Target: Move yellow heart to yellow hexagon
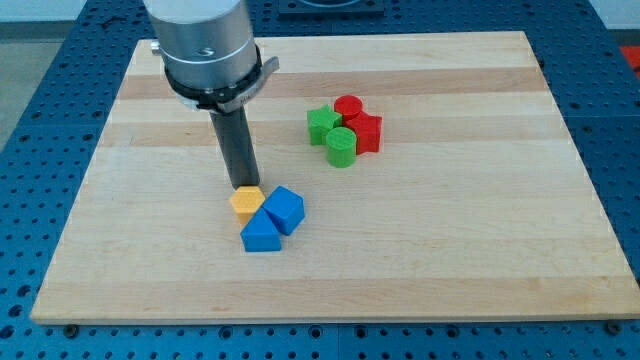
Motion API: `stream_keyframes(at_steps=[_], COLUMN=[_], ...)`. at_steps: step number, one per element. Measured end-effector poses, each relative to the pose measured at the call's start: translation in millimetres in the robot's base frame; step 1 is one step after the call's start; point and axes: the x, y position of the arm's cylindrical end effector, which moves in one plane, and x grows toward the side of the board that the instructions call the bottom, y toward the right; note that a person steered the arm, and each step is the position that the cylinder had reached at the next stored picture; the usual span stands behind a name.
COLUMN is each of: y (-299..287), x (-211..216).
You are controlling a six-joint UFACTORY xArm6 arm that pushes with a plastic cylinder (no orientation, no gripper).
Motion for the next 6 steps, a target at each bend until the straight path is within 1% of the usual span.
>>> stream_keyframes(at_steps=[1, 4, 5, 6], y=[-29, -28, -28, -41], x=[-34, -158, -208, -245])
